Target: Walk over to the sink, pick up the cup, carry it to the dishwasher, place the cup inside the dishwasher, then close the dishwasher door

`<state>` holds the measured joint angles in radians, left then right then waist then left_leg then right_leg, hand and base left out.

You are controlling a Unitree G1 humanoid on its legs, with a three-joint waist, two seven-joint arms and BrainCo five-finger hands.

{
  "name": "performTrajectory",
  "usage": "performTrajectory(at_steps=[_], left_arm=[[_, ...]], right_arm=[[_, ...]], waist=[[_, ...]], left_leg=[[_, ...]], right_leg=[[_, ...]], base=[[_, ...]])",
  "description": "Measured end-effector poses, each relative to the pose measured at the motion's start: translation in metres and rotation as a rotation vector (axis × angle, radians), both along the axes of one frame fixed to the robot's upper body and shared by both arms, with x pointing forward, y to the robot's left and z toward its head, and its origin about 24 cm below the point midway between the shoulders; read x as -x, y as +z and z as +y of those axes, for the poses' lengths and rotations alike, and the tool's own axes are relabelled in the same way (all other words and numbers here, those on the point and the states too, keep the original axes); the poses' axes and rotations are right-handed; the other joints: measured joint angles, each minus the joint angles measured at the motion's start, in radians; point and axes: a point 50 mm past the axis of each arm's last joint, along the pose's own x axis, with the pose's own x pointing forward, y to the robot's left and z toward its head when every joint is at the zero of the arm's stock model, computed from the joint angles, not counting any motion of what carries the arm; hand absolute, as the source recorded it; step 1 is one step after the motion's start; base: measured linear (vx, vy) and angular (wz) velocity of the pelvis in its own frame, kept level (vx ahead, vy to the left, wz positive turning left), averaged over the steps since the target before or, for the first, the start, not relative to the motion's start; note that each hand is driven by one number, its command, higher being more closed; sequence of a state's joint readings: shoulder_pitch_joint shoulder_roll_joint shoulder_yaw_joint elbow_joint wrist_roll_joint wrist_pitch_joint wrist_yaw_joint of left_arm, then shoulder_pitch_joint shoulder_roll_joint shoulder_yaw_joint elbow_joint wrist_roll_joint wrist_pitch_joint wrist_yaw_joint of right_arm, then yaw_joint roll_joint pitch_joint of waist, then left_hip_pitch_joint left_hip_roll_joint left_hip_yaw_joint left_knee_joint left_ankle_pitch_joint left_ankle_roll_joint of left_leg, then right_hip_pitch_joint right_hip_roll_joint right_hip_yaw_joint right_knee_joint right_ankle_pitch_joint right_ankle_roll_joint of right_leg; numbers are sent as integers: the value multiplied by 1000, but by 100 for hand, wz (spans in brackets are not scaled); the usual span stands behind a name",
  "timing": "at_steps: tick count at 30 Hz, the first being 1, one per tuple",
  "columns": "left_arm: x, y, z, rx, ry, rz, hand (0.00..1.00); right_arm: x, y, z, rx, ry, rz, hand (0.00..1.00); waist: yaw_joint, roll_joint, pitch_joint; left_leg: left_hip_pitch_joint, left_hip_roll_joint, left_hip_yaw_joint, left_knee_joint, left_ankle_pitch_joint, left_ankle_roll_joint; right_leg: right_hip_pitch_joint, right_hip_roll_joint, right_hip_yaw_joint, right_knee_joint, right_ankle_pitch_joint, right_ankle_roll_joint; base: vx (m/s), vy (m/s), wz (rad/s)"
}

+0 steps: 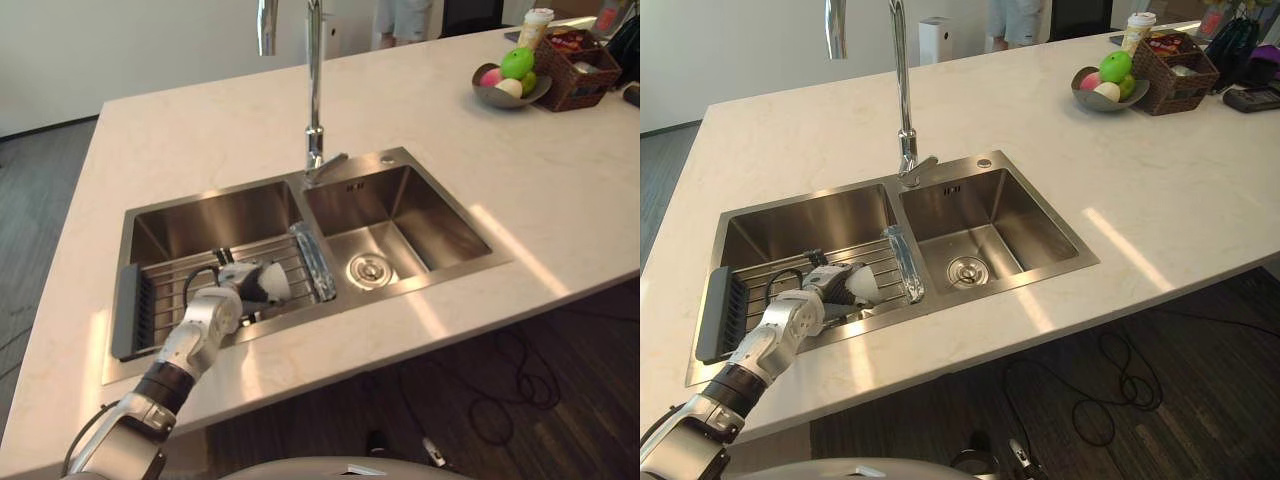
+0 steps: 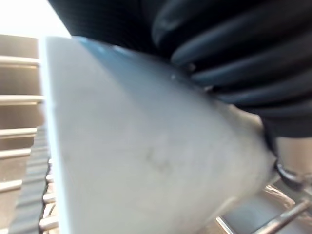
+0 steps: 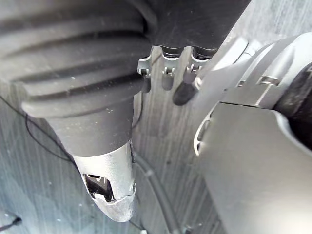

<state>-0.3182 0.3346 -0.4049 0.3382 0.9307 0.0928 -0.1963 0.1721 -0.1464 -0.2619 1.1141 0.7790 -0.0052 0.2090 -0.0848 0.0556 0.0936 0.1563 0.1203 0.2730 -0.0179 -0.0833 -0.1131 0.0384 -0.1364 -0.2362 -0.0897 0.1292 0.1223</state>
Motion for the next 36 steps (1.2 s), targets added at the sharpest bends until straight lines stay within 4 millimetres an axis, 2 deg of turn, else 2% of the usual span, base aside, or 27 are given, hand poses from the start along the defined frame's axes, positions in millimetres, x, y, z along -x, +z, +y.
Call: performTrajectory(at_steps=[3,5,9,13,17,20,21,23,24,26,29,30,33,36], left_arm=[[-2,-1,-7,-28,-45,-40,100],[-3,1,-8,-36,-62,-63,100],[-2,2,-14,-34,-117,-111,100],[3,5,-18,-1,-186,-192,100],[16,13,-8,62,-270,-310,100],[27,28,11,133,-261,-418,100],[31,33,17,164,-243,-453,100],[38,53,29,229,-211,-585,100],[39,58,32,245,-205,-622,100],[45,86,47,283,-164,-789,100],[51,110,62,376,-107,-930,100],[55,119,68,456,-77,-980,100],[64,135,76,657,-5,-1058,100],[79,148,97,1056,172,-1176,100]], right_arm=[[6,-3,10,-17,60,27,0],[7,-3,12,-15,76,35,0],[3,-2,12,-1,103,32,0],[-4,-1,12,10,135,27,0],[-11,0,13,13,165,17,0],[-15,2,10,18,168,3,0],[-17,3,9,22,168,-4,0],[-18,4,6,28,167,-9,0],[-18,4,6,29,167,-8,0],[-20,5,4,30,164,-16,0],[-26,6,1,36,163,-30,0],[-30,7,0,39,153,-41,0],[-32,8,-3,40,145,-44,0],[-29,7,-3,44,148,-30,0]], waist=[[-11,-2,0],[-29,-2,0],[-38,-1,-1],[-49,2,-2],[-51,0,1],[-46,4,3],[-40,5,4],[-3,5,4],[4,5,4],[39,5,4],[75,6,4],[88,6,4],[98,6,3],[129,6,-7]], left_leg=[[-2,0,0,0,1,0],[-8,0,0,0,0,1],[-9,0,-7,0,2,7],[-18,-1,-33,-1,3,8],[-30,-4,-58,1,3,9],[-37,-7,-82,1,5,12],[-37,-8,-87,1,5,13],[-42,-10,-108,6,6,16],[-46,-11,-116,10,6,16],[-66,-15,-142,17,12,23],[-77,-19,-165,17,22,24],[-81,-21,-171,16,26,24],[-92,-25,-192,15,34,26],[-108,-25,-195,17,37,26]], right_leg=[[-3,0,0,0,0,0],[-9,0,-1,0,-1,1],[-9,-1,-7,0,-3,4],[-2,-2,-57,0,-6,4],[2,-7,-111,0,-6,3],[11,-13,-141,1,-8,1],[16,-14,-153,1,-8,1],[27,-17,-179,1,-8,0],[31,-18,-189,1,-9,-1],[32,-23,-213,1,-11,-4],[34,-25,-223,0,-11,-4],[34,-26,-230,1,-11,-4],[35,-29,-248,1,-11,-5],[34,-30,-250,7,-11,-5]], base=[[0,0,0],[0,0,0],[0,0,5],[9,-5,19],[-9,-3,17],[-11,1,24],[-7,0,17],[-19,1,26],[-32,2,36],[-53,-1,35],[-60,-1,23],[-67,1,15],[-50,2,19],[-42,5,6]])
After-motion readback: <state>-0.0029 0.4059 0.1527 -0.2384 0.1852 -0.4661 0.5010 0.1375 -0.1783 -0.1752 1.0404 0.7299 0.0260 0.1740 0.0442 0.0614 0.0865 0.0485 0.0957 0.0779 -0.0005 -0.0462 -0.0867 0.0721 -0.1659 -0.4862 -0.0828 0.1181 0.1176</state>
